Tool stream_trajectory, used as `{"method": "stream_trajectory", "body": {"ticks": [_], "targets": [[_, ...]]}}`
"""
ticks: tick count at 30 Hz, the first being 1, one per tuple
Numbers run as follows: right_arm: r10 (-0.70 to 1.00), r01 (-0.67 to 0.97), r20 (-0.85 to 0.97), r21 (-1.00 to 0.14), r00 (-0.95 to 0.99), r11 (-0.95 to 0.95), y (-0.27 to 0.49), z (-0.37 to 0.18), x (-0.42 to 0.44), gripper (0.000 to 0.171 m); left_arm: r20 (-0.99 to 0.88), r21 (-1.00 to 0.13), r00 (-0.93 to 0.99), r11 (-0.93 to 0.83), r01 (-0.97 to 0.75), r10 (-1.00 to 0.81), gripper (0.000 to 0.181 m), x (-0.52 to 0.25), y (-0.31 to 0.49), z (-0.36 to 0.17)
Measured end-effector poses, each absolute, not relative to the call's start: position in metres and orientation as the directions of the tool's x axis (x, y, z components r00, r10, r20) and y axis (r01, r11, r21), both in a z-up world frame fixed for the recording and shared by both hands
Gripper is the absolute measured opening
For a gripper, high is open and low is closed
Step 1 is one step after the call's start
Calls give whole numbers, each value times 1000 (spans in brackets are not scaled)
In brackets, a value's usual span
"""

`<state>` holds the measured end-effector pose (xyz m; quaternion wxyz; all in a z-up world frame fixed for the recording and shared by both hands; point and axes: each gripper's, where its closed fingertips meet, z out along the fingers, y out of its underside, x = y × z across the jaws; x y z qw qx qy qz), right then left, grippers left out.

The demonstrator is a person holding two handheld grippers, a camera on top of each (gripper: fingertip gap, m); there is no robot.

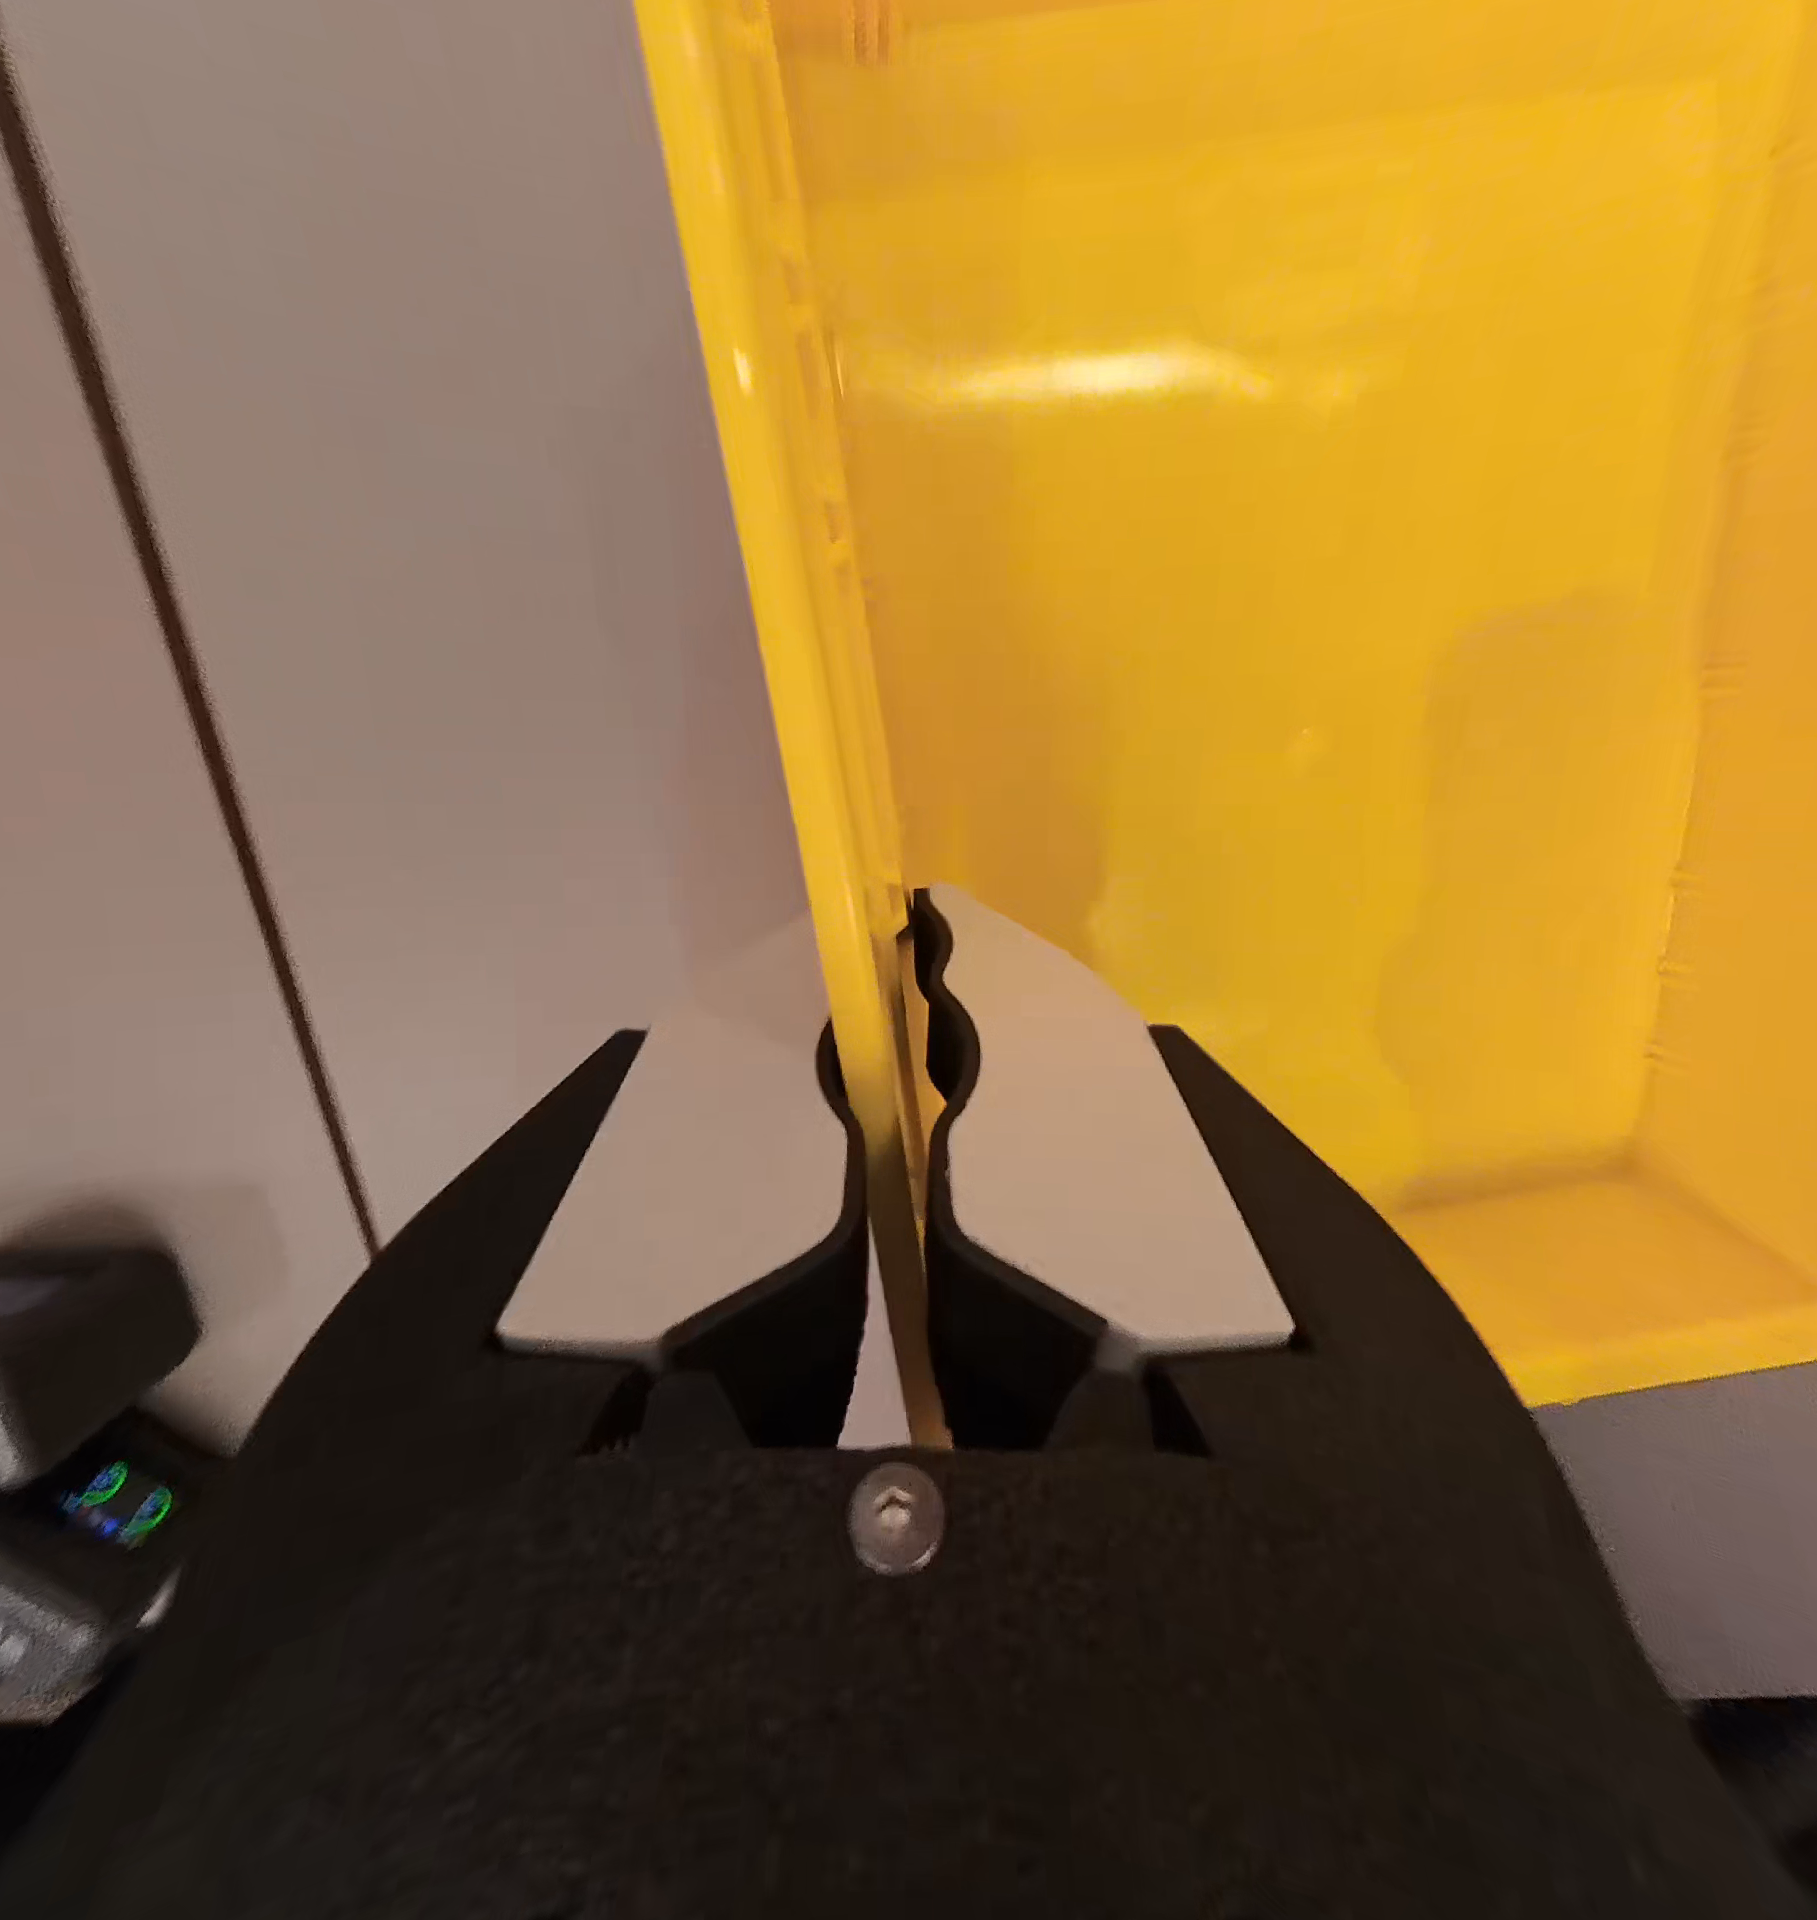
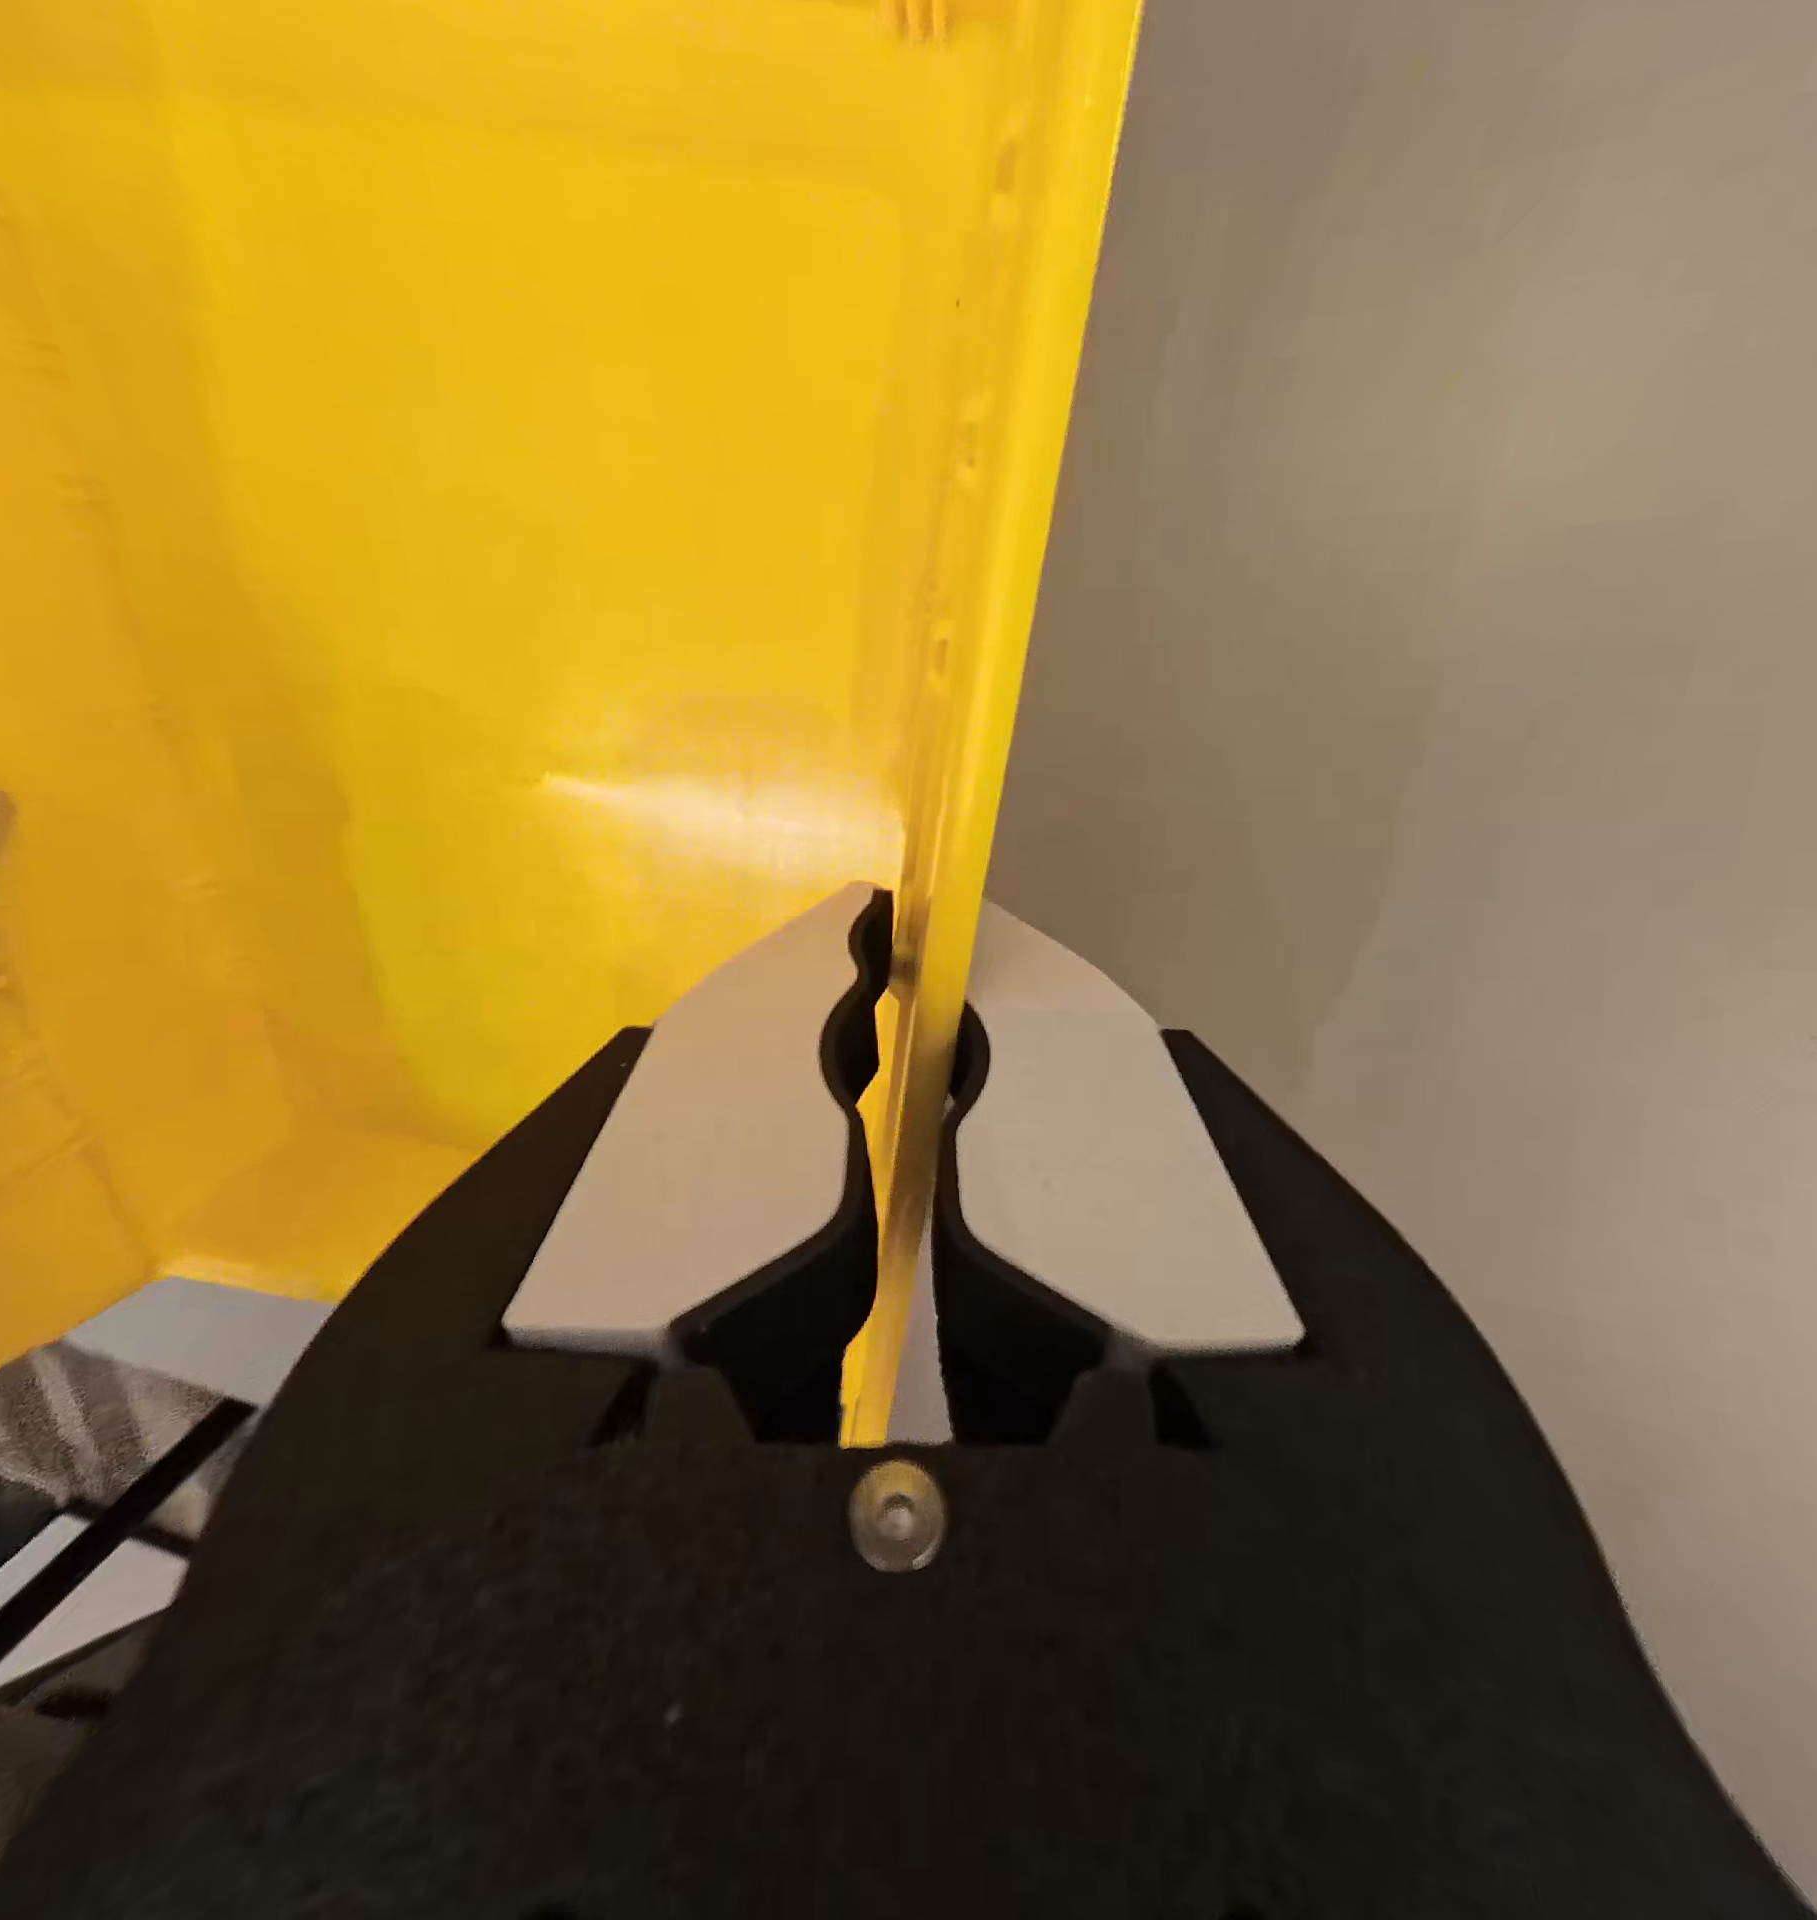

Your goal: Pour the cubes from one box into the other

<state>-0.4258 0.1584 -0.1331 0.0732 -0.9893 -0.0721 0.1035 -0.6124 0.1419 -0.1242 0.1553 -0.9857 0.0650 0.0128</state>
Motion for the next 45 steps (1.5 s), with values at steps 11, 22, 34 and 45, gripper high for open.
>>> {"method": "stream_trajectory", "body": {"ticks": [11,22,34,45], "targets": [[229,177,-284,-195,931,-965,166,-144,-426,19,28,-269,994,-959,-91,-102,6,-610,148,-146],[593,169,-262,-803,761,-571,118,-26,-358,52,-160,-679,980,-734,-20,121,61,-600,117,-13],[585,-94,-210,-970,783,-222,-154,-19,-201,58,181,-811,953,-586,4,-244,56,-328,-97,-37],[592,-68,-310,-916,744,-395,-334,-87,-128,63,263,-713,921,-702,-15,-287,57,-242,-315,-115]]}}
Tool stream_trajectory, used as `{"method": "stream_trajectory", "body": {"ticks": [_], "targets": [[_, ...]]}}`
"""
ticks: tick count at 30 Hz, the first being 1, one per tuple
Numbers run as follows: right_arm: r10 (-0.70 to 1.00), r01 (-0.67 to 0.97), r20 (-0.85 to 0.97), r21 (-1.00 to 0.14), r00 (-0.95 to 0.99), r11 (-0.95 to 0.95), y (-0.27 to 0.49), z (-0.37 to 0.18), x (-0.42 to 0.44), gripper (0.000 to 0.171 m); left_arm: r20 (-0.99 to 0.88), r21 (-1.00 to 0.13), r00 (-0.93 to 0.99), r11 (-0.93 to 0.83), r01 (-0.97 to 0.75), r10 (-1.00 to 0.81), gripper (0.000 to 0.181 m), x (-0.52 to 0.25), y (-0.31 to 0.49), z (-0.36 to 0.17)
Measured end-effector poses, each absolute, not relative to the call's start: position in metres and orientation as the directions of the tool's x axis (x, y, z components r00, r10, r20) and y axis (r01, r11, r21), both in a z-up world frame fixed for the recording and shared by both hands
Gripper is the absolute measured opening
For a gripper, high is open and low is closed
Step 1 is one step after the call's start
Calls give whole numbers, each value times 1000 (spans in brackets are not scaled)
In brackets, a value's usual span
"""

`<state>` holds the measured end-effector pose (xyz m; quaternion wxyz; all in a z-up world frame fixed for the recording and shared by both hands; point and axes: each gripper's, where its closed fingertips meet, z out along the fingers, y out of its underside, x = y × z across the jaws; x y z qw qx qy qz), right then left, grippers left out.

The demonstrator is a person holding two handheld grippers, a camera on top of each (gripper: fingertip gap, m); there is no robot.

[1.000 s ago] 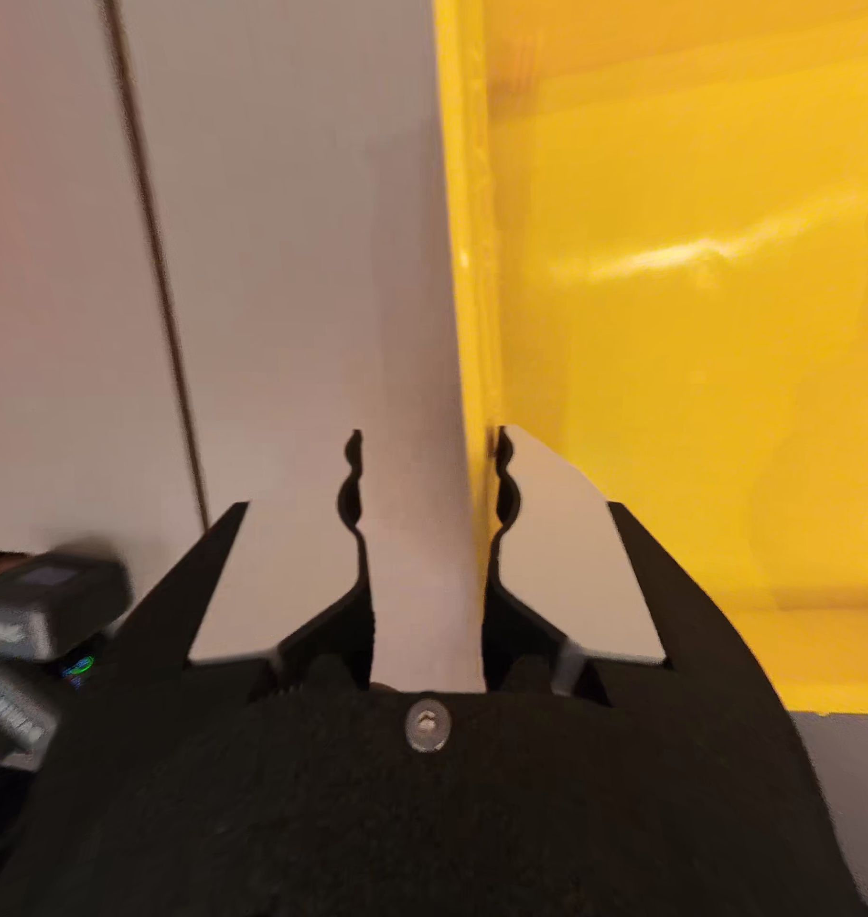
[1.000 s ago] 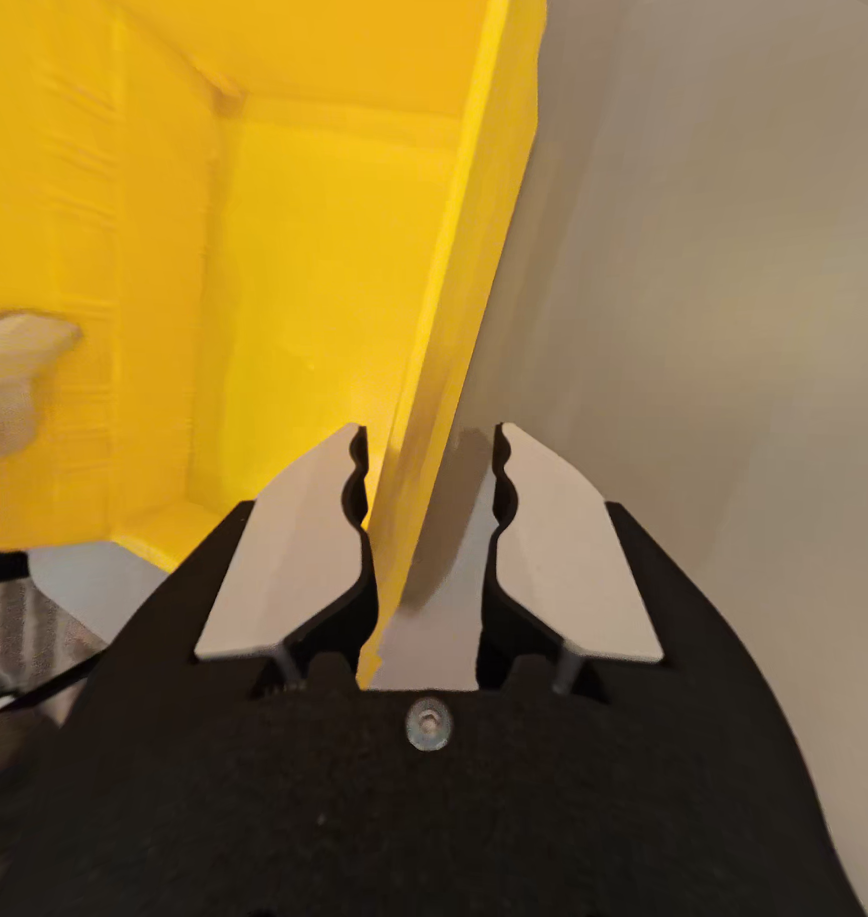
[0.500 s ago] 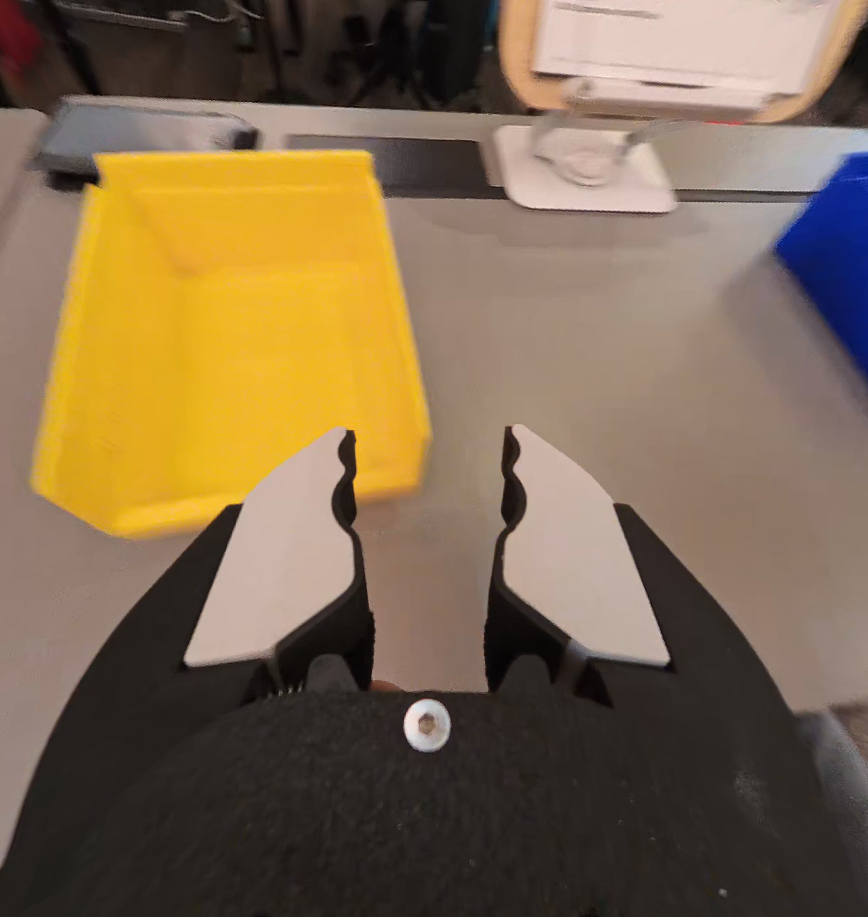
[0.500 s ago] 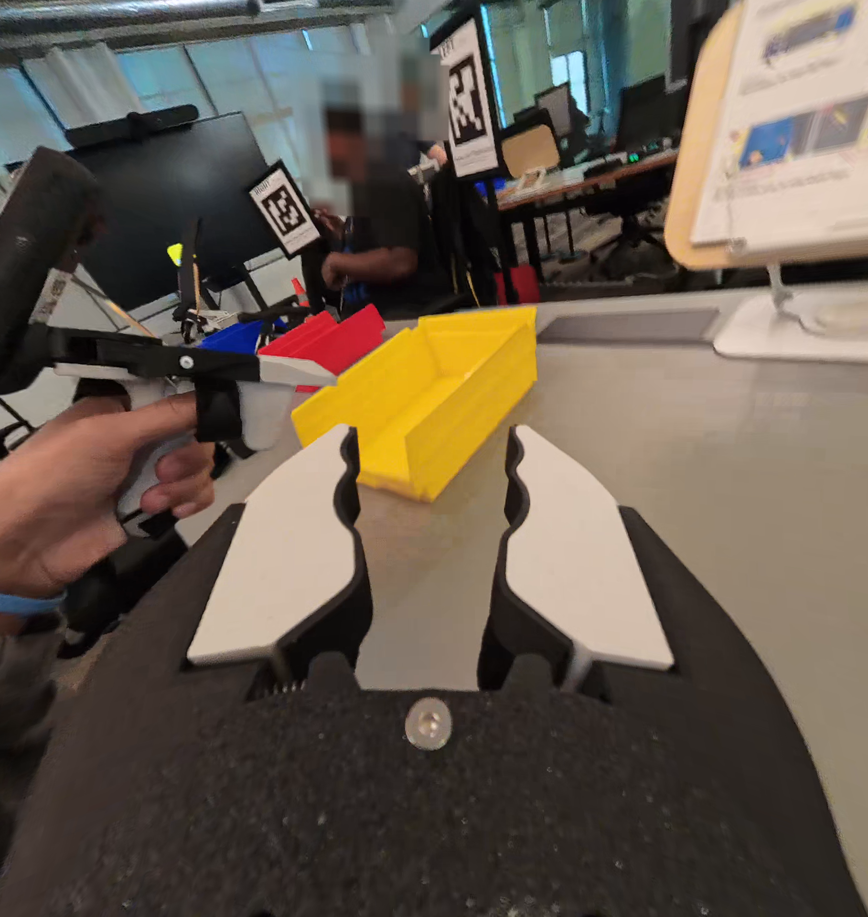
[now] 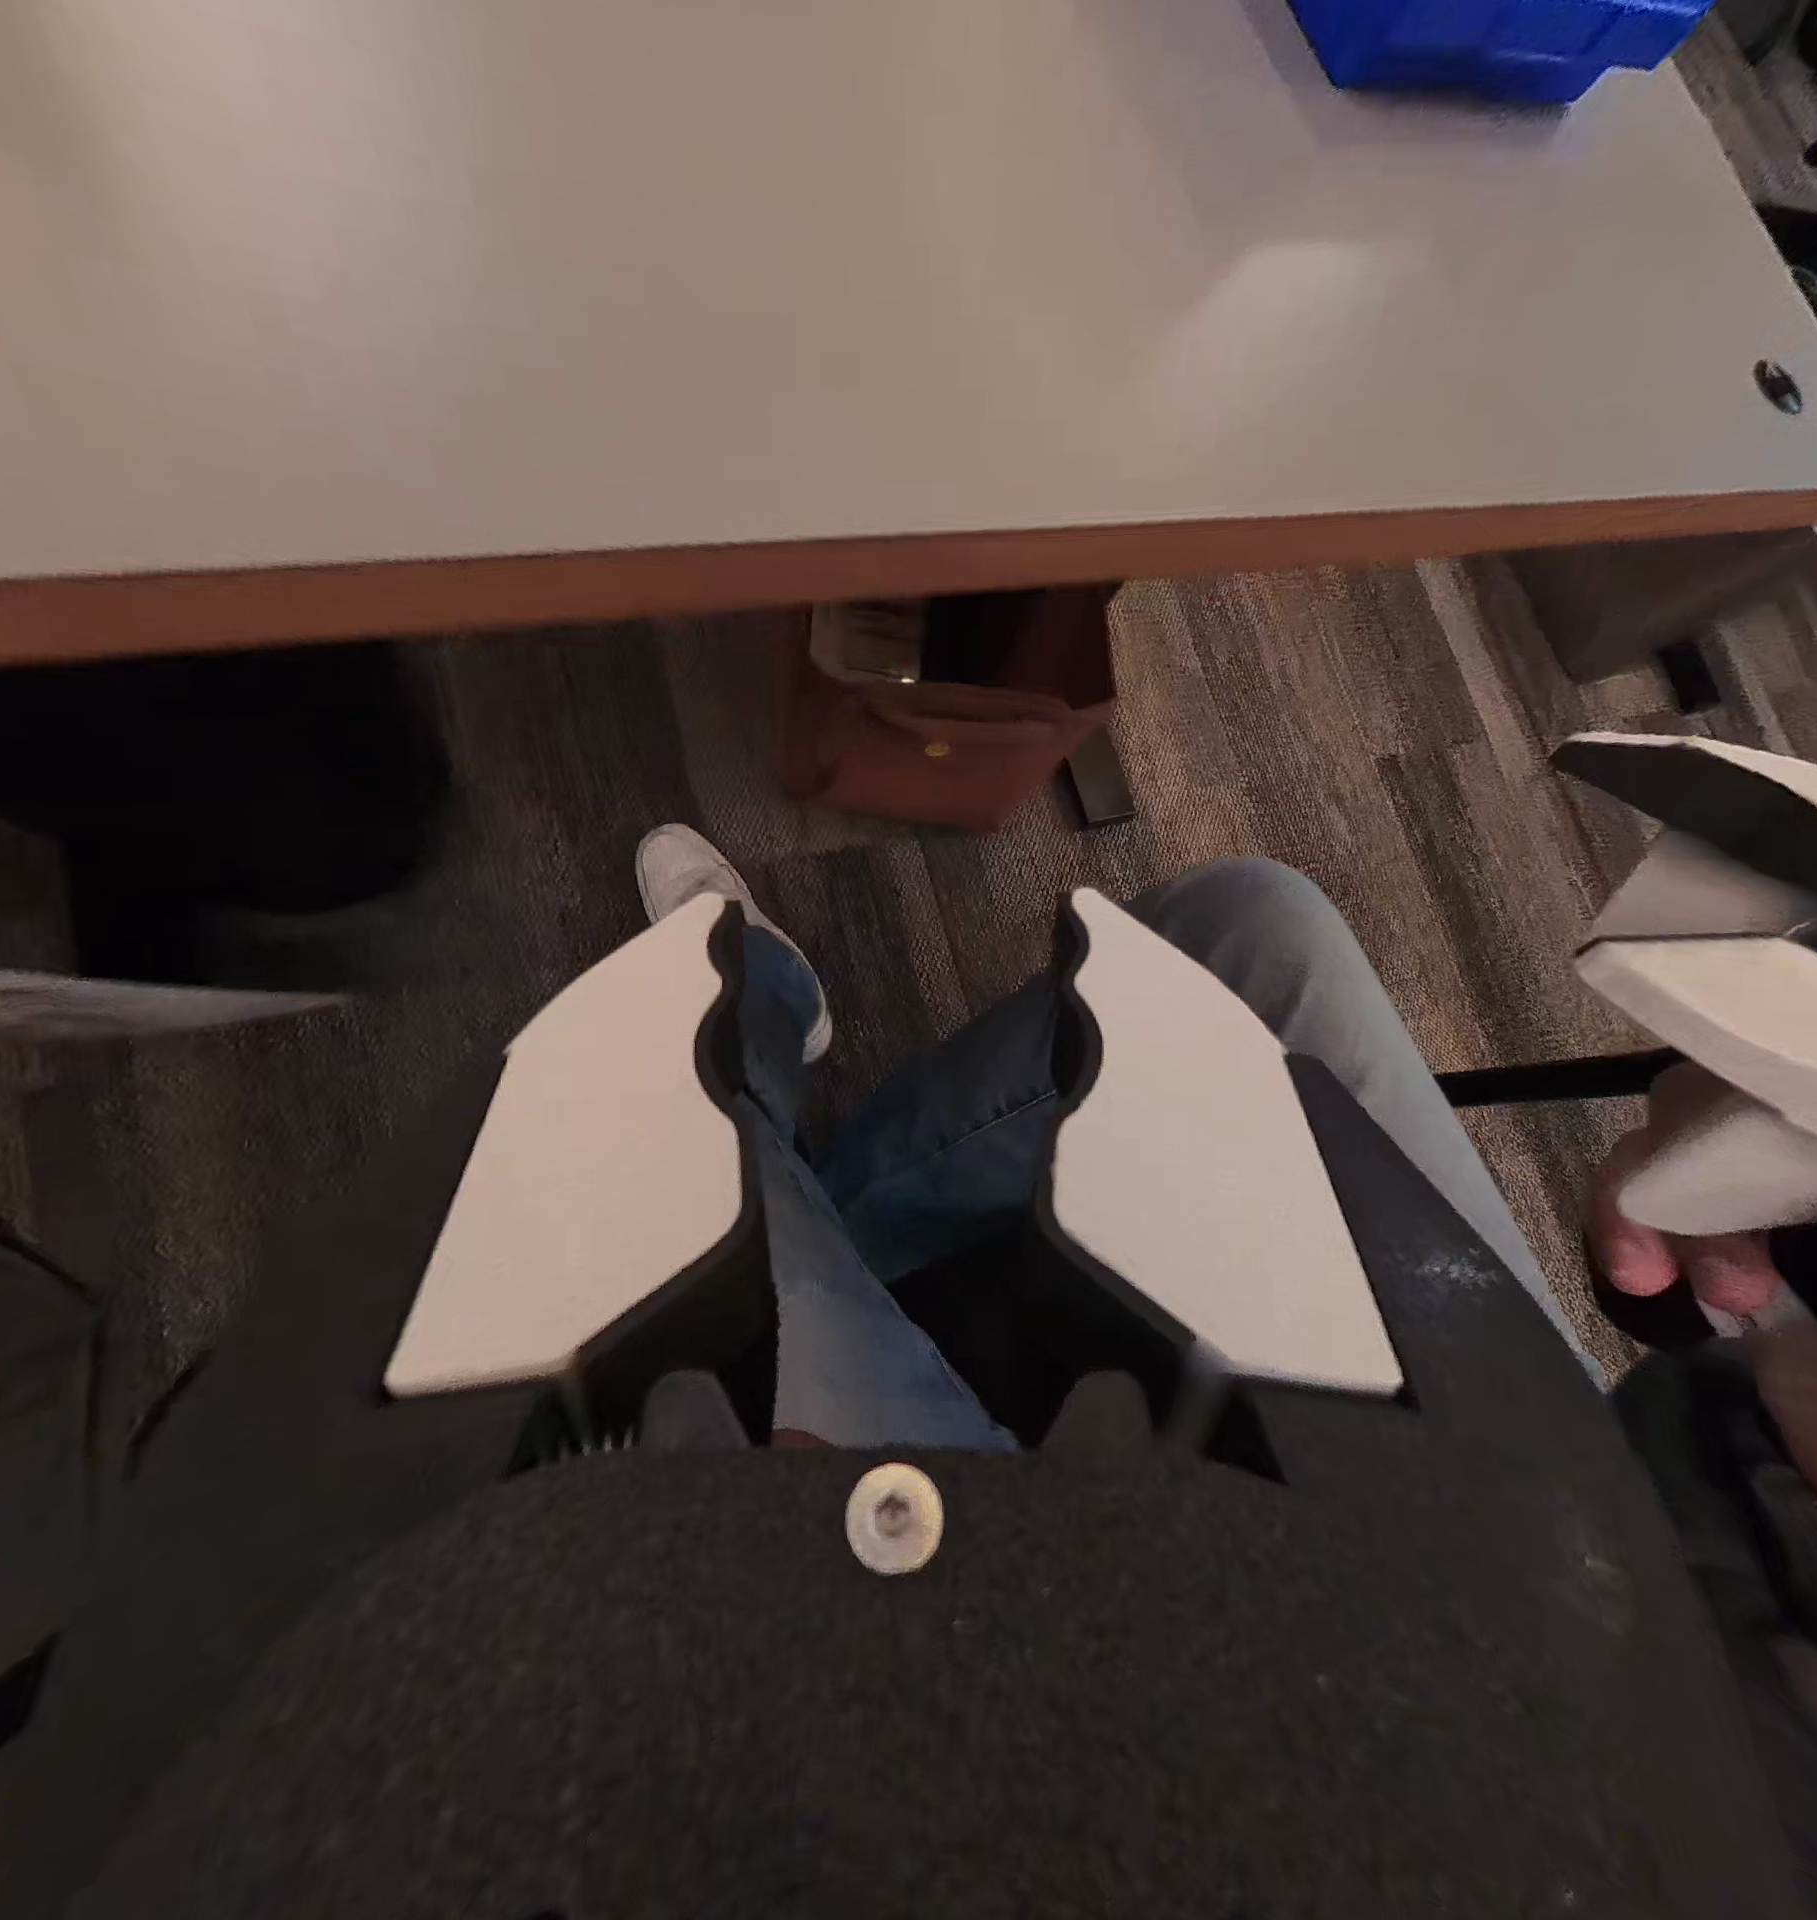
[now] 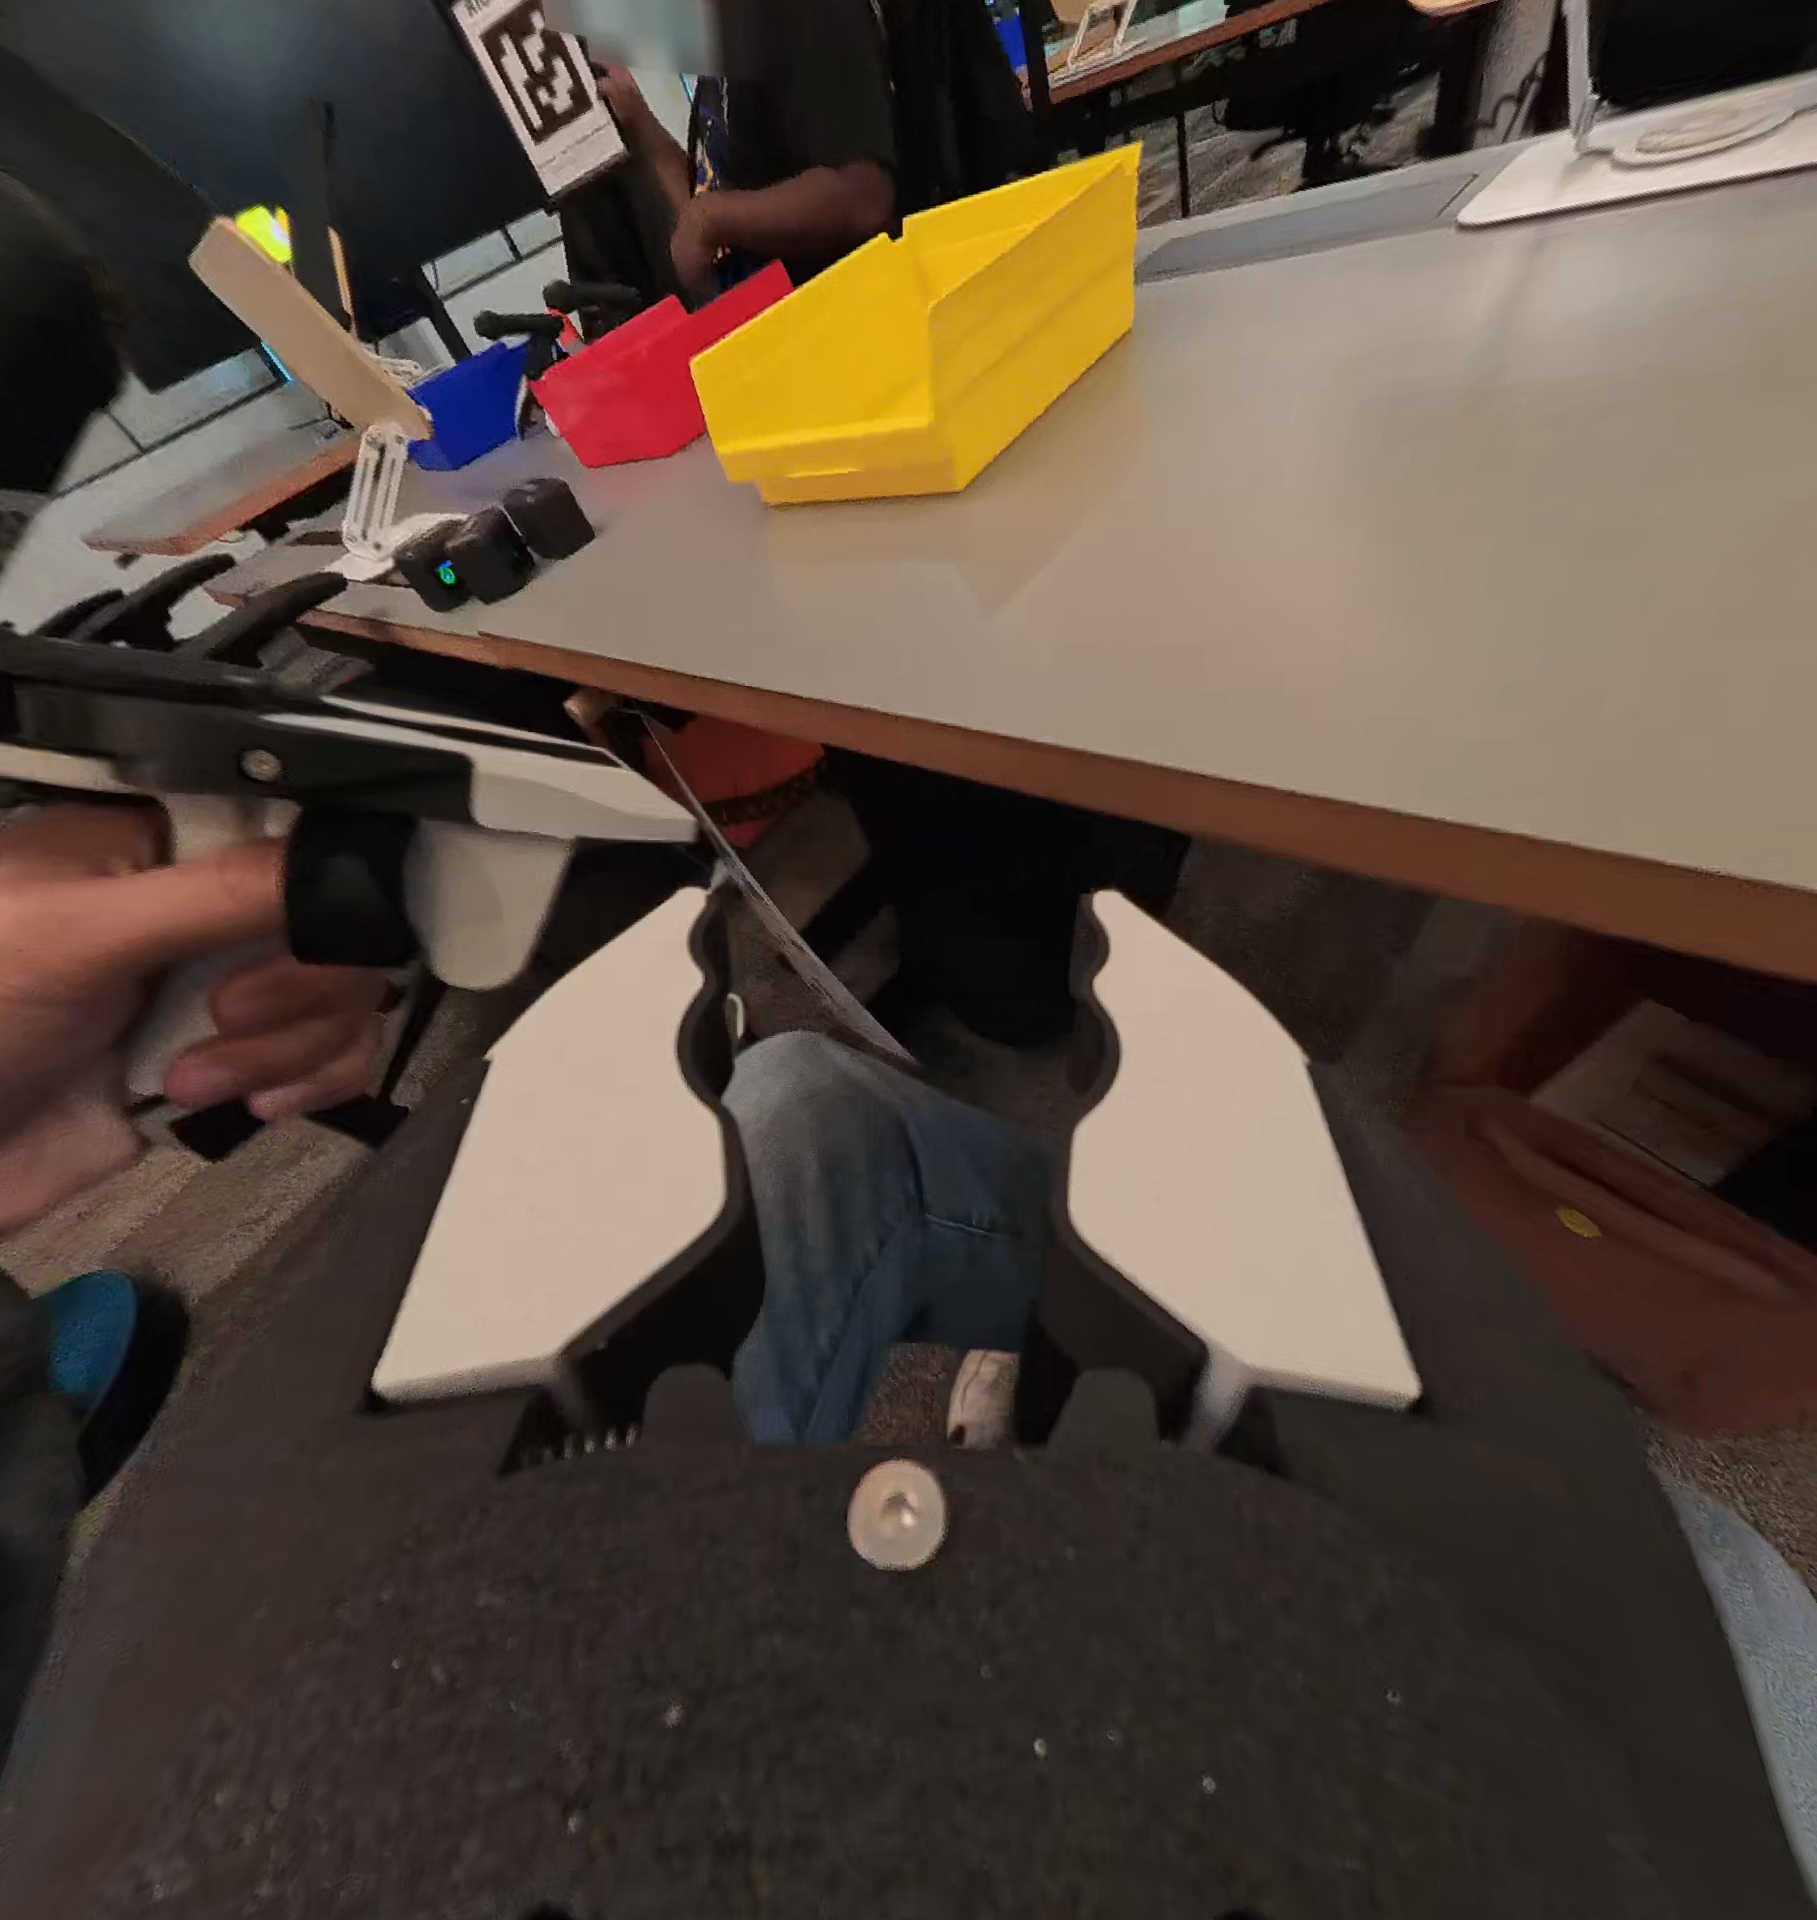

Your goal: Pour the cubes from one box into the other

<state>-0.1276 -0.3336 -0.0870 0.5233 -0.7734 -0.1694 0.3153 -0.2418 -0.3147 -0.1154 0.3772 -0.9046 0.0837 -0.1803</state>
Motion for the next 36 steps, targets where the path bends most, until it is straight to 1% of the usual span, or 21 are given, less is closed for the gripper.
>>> {"method": "stream_trajectory", "body": {"ticks": [4,7,10,13,17,20,23,26,29,33,36], "targets": [[531,24,-190,-929,826,-370,-351,-118,-79,65,217,-736,934,-676,-34,-284,56,-235,-330,-102],[499,27,-171,-930,849,-366,-362,-140,-50,65,216,-752,923,-657,-51,-318,56,-215,-328,-91],[445,2,-120,-965,887,-263,-368,-132,-21,62,137,-764,912,-627,-151,-386,57,-185,-321,-89],[395,-12,-111,-969,912,-245,-374,-133,-5,65,100,-780,880,-585,-221,-465,56,-152,-315,-87],[348,37,-65,-960,935,-278,-381,-150,9,64,97,-804,844,-541,-246,-527,56,-128,-307,-83],[337,20,-80,-959,938,-283,-396,-150,15,65,87,-818,827,-514,-259,-556,56,-127,-304,-81],[298,18,-76,-953,952,-302,-417,-145,28,65,113,-823,812,-512,-247,-573,56,-128,-312,-90],[246,-4,-88,-946,965,-325,-442,-136,44,64,120,-829,813,-508,-234,-570,55,-129,-330,-116],[192,4,-65,-941,979,-339,-480,-125,65,65,208,-797,794,-569,-201,-571,53,-121,-362,-144],[161,-22,-88,-927,983,-374,-549,-110,97,63,299,-774,743,-608,-178,-599,54,-96,-419,-150],[96,29,-9,-920,995,-390,-608,-117,139,64,316,-770,688,-600,-215,-653,54,-68,-468,-150]]}}
